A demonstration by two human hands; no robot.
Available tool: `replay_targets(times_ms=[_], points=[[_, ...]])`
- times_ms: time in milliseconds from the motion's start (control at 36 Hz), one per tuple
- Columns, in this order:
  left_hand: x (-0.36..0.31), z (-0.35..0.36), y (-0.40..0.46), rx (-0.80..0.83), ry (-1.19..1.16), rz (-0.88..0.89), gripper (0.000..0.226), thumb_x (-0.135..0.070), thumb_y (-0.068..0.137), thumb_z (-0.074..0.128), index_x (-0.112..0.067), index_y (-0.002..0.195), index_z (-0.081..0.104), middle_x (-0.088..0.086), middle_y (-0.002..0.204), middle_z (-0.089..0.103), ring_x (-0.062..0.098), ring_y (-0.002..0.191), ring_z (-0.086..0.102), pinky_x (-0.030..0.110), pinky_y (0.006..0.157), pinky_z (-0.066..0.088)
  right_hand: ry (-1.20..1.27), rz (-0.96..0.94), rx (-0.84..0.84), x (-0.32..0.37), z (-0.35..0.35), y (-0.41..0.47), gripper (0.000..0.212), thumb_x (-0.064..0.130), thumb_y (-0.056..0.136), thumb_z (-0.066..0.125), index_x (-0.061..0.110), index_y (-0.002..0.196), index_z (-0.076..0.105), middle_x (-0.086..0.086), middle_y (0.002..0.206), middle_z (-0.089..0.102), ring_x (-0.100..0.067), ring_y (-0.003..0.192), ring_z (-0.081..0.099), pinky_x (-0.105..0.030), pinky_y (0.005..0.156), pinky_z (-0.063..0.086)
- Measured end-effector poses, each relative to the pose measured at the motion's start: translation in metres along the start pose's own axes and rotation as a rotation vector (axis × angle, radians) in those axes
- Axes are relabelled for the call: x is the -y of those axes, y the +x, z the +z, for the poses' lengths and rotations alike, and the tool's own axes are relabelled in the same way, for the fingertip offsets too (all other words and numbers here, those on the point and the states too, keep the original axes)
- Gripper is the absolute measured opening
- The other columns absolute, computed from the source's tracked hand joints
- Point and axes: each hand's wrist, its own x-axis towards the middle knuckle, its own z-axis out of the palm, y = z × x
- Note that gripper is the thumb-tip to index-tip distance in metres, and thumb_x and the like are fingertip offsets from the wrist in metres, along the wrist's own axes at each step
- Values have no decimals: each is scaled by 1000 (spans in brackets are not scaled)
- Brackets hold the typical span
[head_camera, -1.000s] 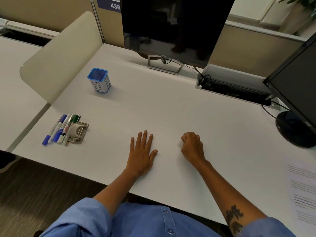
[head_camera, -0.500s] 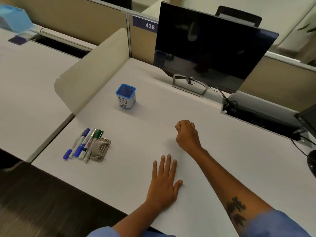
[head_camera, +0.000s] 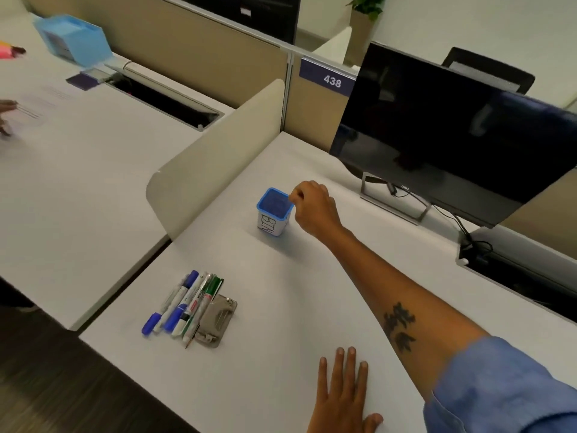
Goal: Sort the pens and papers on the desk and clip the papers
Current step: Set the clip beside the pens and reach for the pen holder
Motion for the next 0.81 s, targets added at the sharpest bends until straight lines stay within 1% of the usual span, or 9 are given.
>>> replay_targets(times_ms=[56,111,194,417,528,611,667,722,806], points=[[0,10,5,11,-14,-5,92,-86,91,28,-21,151,51,11,170,22,41,156,19,57,122,7,8,-2,2,1,6,9,9,21,102,59,17,95,63,2,99,62,-21,99,59,-46,86,56],[0,18,8,16,-43,-8,94,-88,89,27,-21,153,48,11,172,14,39,156,20,57,123,7,34,3,-7,0,12,16,11,22,100,63,15,93,67,1,97,65,-20,94,62,-47,84,58],[-4,27,8,23,-71,-16,96,-88,89,31,-20,154,47,11,171,25,37,149,42,58,124,8,71,21,-34,-3,19,22,9,21,97,69,15,91,72,4,93,68,-15,85,64,-44,79,61],[-4,28,8,17,-63,-7,96,-89,89,30,-22,156,44,9,170,29,39,150,37,58,124,6,107,9,-50,-10,26,26,1,19,93,74,20,93,74,14,88,63,-12,81,67,-41,78,64],[-4,22,7,-46,-28,2,93,-87,91,29,-21,154,46,10,168,33,40,160,5,59,124,5,123,47,-58,-13,21,22,13,19,90,79,23,88,66,11,88,66,-13,81,67,-36,75,64],[-6,18,4,-91,-8,-4,93,-85,92,28,-20,155,45,11,167,34,40,160,-8,65,121,17,144,66,-74,-15,16,16,15,17,90,78,22,87,65,11,87,64,-12,80,65,-36,75,63],[-7,13,1,-89,-10,-6,92,-84,92,29,-21,157,43,11,168,32,40,160,-5,67,118,32,157,76,-82,-17,12,12,12,18,91,77,22,90,66,11,88,64,-11,78,64,-36,76,63],[-9,6,-3,-70,-35,3,89,-82,93,31,-22,158,41,12,170,28,40,159,11,66,112,41,176,86,-98,-21,7,5,10,19,92,77,22,92,68,12,88,63,-11,77,63,-35,77,62],[-13,-4,-10,-97,-83,16,85,-77,97,29,-21,161,36,11,172,21,39,155,27,67,114,38,192,100,-119,-27,-3,-9,8,20,93,75,23,94,68,11,89,64,-12,79,63,-34,77,62]])
